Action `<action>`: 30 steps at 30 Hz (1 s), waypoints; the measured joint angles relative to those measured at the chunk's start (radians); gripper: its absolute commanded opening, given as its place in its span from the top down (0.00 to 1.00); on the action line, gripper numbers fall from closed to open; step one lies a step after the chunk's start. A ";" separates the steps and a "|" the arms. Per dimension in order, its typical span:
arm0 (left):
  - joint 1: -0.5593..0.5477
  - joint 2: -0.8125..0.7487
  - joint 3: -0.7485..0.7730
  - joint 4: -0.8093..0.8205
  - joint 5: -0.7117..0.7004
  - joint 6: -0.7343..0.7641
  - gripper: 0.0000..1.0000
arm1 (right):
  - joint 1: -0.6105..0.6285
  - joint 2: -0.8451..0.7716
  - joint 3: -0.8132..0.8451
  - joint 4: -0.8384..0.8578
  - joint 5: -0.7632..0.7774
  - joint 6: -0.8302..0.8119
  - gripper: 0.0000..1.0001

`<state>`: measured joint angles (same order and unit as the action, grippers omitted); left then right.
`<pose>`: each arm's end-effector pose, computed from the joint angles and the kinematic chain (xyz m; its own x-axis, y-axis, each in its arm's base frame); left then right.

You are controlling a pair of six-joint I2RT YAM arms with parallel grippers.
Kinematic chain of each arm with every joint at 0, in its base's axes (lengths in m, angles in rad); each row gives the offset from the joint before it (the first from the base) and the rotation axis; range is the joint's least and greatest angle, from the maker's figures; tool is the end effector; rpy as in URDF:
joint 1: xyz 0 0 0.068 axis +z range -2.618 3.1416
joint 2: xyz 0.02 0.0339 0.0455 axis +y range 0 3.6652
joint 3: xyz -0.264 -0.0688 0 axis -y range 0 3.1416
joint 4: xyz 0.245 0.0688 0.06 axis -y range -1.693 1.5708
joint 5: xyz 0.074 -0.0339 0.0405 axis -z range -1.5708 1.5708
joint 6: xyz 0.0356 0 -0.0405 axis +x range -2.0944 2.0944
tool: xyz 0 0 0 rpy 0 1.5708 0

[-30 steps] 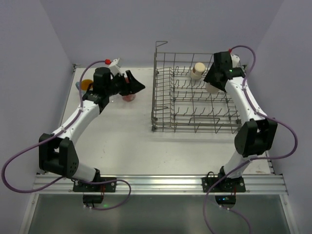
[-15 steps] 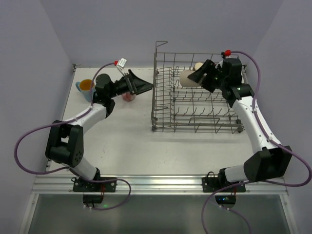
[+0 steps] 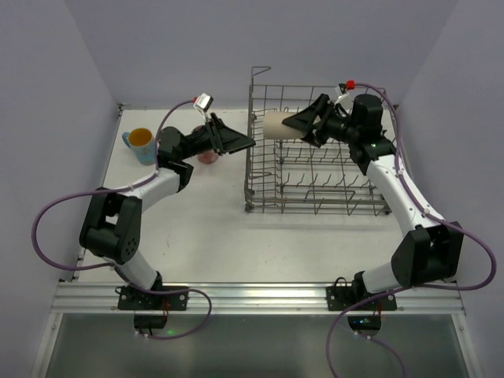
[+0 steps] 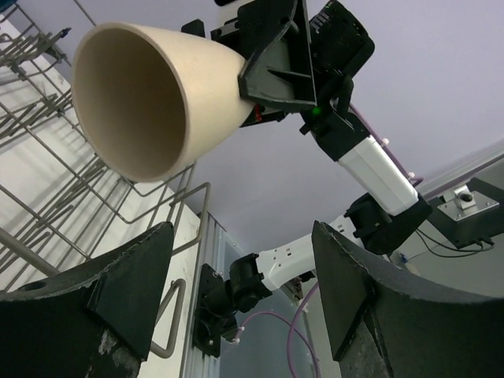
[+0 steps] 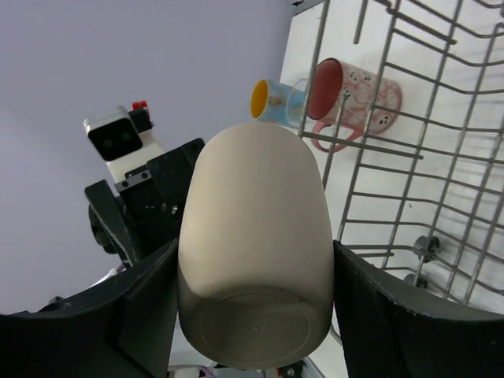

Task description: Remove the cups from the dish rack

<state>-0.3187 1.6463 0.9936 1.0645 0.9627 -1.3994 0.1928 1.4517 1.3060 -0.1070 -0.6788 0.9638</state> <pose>0.3303 -0.1397 0.3134 -0.8153 -0.3238 -0.4800 0.5269 -0.0712 -0.8469 0.3277 0.0867 0.3740 -0.7525 0.5044 -0.4234 -0.2238 0.4086 0.8848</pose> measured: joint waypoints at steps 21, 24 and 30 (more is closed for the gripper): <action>-0.011 0.059 0.095 0.064 -0.001 -0.076 0.35 | 0.098 0.031 -0.016 0.084 -0.080 0.051 1.00; -0.012 0.065 0.098 0.093 0.001 -0.105 0.56 | 0.118 0.063 -0.015 0.102 -0.097 0.060 1.00; -0.001 0.113 0.100 0.186 -0.007 -0.219 1.00 | 0.132 0.107 0.035 0.130 -0.136 0.084 0.68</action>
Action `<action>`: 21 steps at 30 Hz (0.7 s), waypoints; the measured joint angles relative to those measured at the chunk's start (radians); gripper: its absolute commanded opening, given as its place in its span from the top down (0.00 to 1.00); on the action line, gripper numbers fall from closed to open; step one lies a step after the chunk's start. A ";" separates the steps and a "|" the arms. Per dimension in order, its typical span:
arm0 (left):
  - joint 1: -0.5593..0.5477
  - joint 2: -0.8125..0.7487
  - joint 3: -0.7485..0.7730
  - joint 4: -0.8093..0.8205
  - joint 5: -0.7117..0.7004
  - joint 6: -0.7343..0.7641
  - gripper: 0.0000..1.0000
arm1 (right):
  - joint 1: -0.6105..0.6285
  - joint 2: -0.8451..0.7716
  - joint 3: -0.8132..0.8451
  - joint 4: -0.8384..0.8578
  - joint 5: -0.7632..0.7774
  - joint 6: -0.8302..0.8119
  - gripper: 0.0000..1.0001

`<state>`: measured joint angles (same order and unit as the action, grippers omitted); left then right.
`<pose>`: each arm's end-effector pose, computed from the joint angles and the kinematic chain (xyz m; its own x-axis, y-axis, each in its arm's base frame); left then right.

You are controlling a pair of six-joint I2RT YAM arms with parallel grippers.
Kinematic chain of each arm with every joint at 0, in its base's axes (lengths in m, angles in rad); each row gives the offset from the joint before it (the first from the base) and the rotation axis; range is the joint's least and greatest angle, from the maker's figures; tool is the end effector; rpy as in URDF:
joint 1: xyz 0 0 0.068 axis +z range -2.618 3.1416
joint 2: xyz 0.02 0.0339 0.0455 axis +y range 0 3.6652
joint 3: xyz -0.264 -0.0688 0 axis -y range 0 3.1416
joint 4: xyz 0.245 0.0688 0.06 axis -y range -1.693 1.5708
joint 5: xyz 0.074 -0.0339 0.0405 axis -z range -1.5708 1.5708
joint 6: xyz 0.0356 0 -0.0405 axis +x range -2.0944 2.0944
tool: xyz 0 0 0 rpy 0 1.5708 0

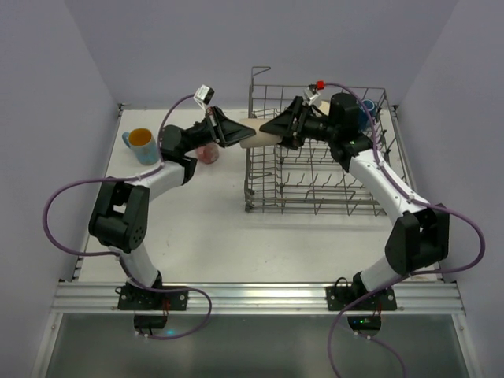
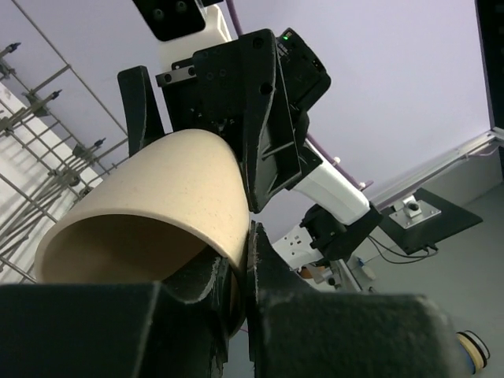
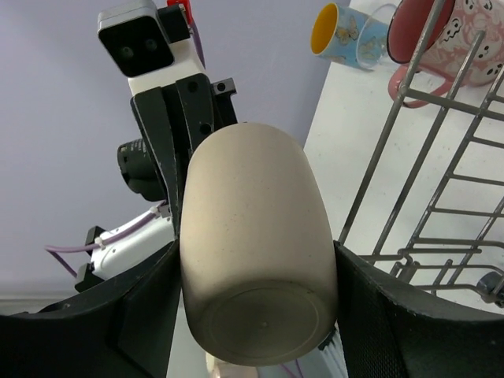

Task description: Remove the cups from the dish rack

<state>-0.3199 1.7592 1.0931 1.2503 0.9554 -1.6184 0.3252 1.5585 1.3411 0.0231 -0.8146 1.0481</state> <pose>0.3497 -0.1465 0.3208 -0.8521 -0.3252 -0.4101 0.4836 -0.1891 -0.8546 0.3381 0.1413 0.3642 -0.8673 0.3350 -0.3681 -0.2886 0.2642 0.9203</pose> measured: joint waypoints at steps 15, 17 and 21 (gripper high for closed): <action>0.208 -0.323 0.131 -1.046 -0.227 0.681 1.00 | -0.008 0.010 0.216 -0.438 0.443 -0.258 0.01; 0.200 -0.360 0.213 -1.267 -0.344 0.828 1.00 | -0.018 0.013 0.247 -0.481 0.492 -0.279 0.01; 0.190 -0.417 0.262 -1.572 -0.599 1.026 1.00 | -0.038 0.032 0.294 -0.535 0.542 -0.309 0.01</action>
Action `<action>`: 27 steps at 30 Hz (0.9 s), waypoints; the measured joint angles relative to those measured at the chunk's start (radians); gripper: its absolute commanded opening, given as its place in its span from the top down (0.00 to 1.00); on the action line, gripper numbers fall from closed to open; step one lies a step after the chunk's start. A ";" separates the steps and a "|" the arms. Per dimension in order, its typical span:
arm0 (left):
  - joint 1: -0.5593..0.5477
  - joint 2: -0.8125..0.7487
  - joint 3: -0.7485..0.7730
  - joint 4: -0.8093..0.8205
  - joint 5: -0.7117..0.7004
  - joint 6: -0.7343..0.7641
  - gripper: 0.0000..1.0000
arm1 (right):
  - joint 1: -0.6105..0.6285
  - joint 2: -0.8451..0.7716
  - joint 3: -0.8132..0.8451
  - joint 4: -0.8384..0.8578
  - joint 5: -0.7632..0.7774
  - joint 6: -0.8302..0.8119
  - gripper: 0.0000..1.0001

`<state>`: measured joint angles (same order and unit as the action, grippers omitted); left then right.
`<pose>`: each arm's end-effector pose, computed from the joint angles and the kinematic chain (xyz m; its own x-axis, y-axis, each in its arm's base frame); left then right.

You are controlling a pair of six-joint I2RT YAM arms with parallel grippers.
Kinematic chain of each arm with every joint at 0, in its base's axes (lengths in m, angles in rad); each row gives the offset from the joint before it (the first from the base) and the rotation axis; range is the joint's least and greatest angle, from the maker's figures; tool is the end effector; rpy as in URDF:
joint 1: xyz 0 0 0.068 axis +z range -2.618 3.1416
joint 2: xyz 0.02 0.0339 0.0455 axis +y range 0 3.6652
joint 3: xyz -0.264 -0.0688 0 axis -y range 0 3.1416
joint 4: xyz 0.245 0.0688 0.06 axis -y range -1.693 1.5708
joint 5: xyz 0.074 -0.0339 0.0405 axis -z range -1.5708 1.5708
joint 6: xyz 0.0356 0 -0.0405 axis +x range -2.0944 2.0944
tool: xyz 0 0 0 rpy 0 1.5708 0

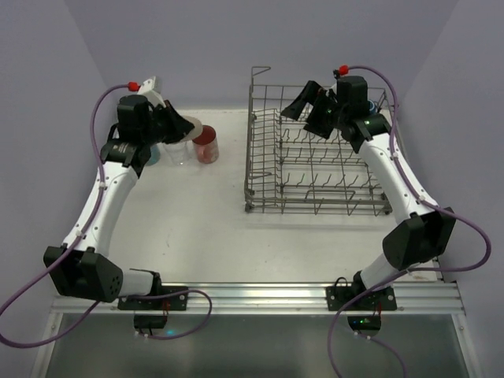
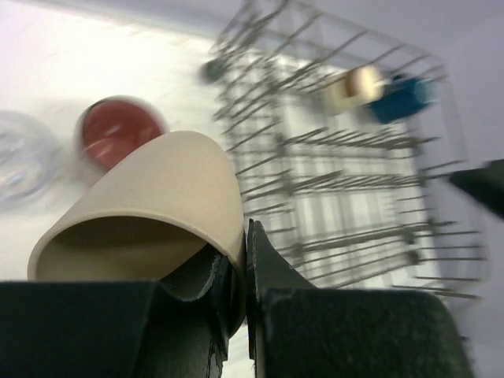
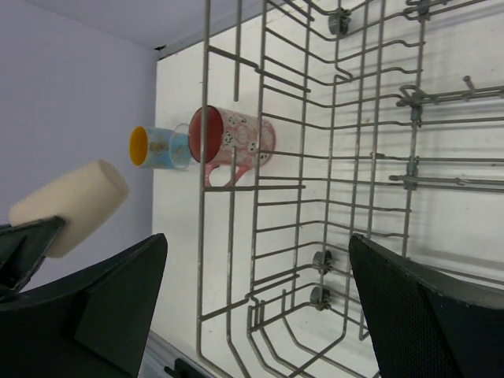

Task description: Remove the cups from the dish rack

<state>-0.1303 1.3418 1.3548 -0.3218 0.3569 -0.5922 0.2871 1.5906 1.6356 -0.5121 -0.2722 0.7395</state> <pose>0.3023 -0.0522 0.4012 -0.5022 -0.4617 -0.7312 0.2066 0.7570 -0.6199 0.3464 0.1122 0.3996 -0.6580 0.4825 -0.5781 -0.0806 0.7182 0.6912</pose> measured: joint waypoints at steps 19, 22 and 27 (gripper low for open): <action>-0.079 0.194 -0.056 -0.421 -0.547 0.246 1.00 | -0.108 0.166 0.258 -0.187 0.085 -0.143 0.01; -0.079 0.257 -0.068 -0.420 -0.541 0.246 1.00 | -0.122 0.262 0.360 -0.225 0.123 -0.197 0.01; -0.075 0.318 -0.073 -0.420 -0.544 0.249 1.00 | -0.123 0.433 0.481 -0.244 0.208 -0.293 0.01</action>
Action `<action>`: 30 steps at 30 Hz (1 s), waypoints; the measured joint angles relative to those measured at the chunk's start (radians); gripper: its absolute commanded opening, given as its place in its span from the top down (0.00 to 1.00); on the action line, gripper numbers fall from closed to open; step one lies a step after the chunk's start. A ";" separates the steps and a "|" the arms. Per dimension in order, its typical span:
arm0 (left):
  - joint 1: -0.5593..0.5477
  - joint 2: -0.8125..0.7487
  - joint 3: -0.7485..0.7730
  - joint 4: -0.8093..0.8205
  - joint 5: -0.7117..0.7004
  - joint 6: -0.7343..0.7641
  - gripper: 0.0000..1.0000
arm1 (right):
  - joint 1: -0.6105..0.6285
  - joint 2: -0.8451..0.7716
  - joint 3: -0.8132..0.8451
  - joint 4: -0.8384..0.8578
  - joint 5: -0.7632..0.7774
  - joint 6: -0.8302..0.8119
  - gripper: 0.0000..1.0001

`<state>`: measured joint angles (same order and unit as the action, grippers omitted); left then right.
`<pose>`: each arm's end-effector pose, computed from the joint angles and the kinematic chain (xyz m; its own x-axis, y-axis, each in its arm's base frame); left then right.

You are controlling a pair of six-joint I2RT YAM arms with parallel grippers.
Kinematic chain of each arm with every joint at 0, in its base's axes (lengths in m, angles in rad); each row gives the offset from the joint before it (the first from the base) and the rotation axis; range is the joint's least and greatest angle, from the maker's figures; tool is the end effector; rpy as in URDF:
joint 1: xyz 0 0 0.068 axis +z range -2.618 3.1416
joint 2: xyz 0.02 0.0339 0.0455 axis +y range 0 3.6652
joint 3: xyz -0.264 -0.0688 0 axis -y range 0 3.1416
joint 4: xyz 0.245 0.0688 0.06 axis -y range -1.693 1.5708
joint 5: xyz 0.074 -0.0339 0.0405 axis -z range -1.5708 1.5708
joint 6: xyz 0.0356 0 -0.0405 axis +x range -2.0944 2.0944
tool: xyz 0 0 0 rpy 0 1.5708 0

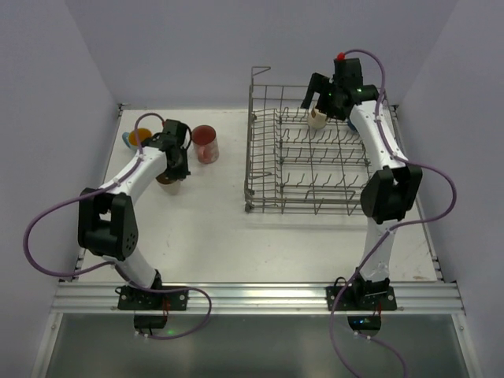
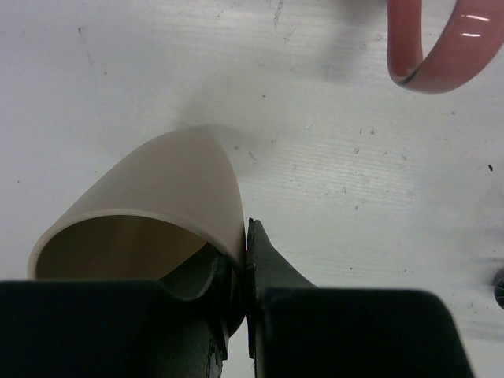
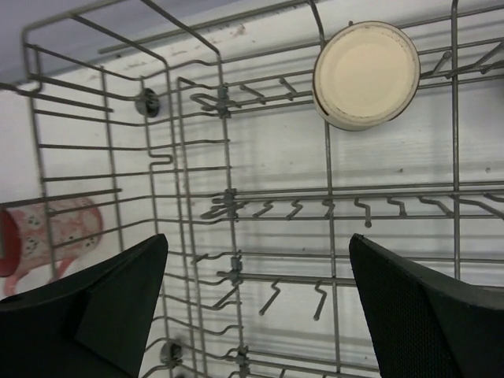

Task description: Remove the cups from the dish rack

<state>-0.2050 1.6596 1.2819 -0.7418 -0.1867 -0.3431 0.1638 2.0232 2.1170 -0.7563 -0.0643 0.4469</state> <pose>0.3350 -0.0629 0.2438 -0.8703 -0.1567 -0.4669 -0.1827 0.9831 0.0106 0.4535 0.0773 0.3663 -0.6392 0.3315 -0.6939 0.0704 0.9238 0.3764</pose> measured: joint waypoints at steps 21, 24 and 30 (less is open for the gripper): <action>0.039 0.045 -0.004 0.057 0.021 0.014 0.53 | -0.010 0.282 0.209 0.005 0.205 -0.272 0.01; 0.040 0.045 -0.004 0.062 0.025 0.014 0.50 | -0.015 0.311 0.220 0.029 0.206 -0.312 0.01; 0.040 0.037 -0.008 0.077 0.038 0.012 0.44 | -0.026 0.347 0.220 0.087 0.197 -0.392 0.01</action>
<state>-0.1646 1.6970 1.2743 -0.6643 -0.1486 -0.3313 0.1375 2.3699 2.3371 -0.6693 0.1326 0.0547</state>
